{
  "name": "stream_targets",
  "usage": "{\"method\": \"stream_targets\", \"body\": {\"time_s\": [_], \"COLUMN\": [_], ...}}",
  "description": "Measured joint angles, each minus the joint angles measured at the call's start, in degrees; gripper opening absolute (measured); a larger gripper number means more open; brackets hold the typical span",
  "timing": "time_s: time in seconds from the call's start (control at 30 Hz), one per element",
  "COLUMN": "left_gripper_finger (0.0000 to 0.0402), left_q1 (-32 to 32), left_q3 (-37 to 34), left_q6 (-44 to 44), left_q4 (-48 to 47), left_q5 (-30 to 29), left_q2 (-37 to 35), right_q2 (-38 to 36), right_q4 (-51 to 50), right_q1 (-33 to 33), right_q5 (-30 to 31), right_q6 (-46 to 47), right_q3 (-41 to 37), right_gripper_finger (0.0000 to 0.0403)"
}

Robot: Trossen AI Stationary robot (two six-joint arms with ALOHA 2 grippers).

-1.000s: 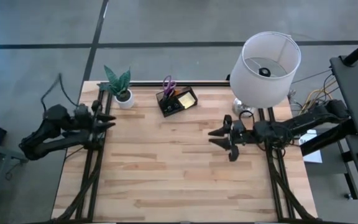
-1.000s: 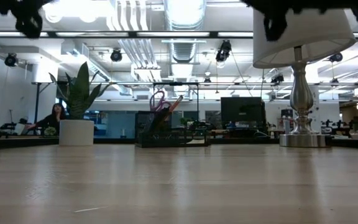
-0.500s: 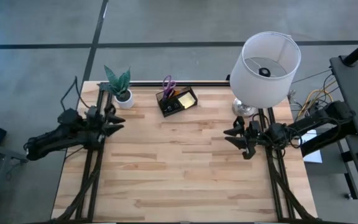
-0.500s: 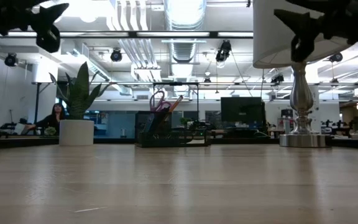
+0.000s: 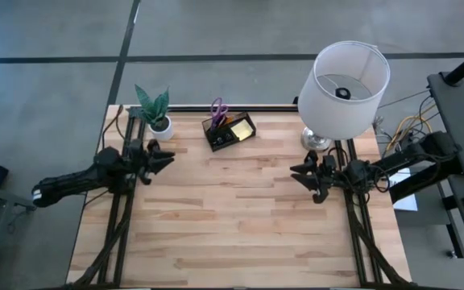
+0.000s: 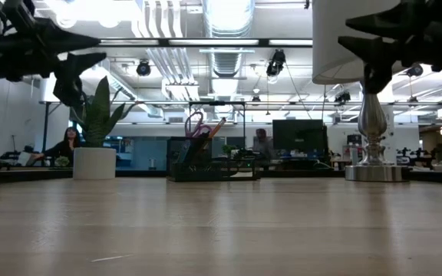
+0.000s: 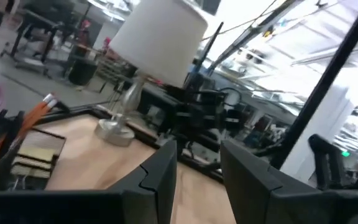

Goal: Pick and place office supplies into organizer
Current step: Return to Home Position

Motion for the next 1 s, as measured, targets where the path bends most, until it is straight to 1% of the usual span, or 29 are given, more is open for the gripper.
{"method": "stream_targets", "body": {"time_s": [0.23,0.33,0.43,0.57,0.6,0.67,0.73,0.87,1.0], "left_gripper_finger": [0.0106,0.0106,0.0106,0.0106,0.0106,0.0106,0.0106,0.0106,0.0106], "left_q1": [0.0,-0.2,-2.6,-4.1,-4.2,-4.6,-6.8,-12.4,-13.3], "left_q3": [0.0,0.0,0.0,-0.1,-0.1,-0.1,-0.1,-0.1,-0.1], "left_q6": [0.0,0.0,0.0,0.0,0.0,0.0,0.0,0.0,0.0], "left_q4": [-0.2,-0.3,-0.4,-0.1,-0.2,0.3,0.2,0.3,0.3], "left_q5": [-0.3,-0.3,-0.5,-0.2,-0.2,-0.3,-0.7,-0.4,-0.3], "left_q2": [2.3,2.8,0.9,-1.3,-1.3,-1.3,-1.3,-1.2,-0.5], "right_q2": [0.0,0.0,0.0,0.0,0.0,0.0,-0.1,0.0,0.0], "right_q4": [-1.4,-3.4,-5.7,-6.1,-6.1,-4.5,-3.4,-3.4,-3.6], "right_q1": [-1.0,-1.0,-1.0,-1.0,-1.0,-1.0,-1.0,-1.0,-1.5], "right_q5": [1.5,4.8,7.1,7.1,7.1,7.2,7.2,7.2,7.3], "right_q6": [-0.3,0.1,-0.1,-1.1,-0.2,4.6,8.5,10.0,11.5], "right_q3": [0.0,0.0,0.0,0.0,0.0,0.1,0.3,0.6,0.6], "right_gripper_finger": [0.0128,0.0128,0.0128,0.0128,0.0128,0.0128,0.0128,0.0128,0.0128]}}
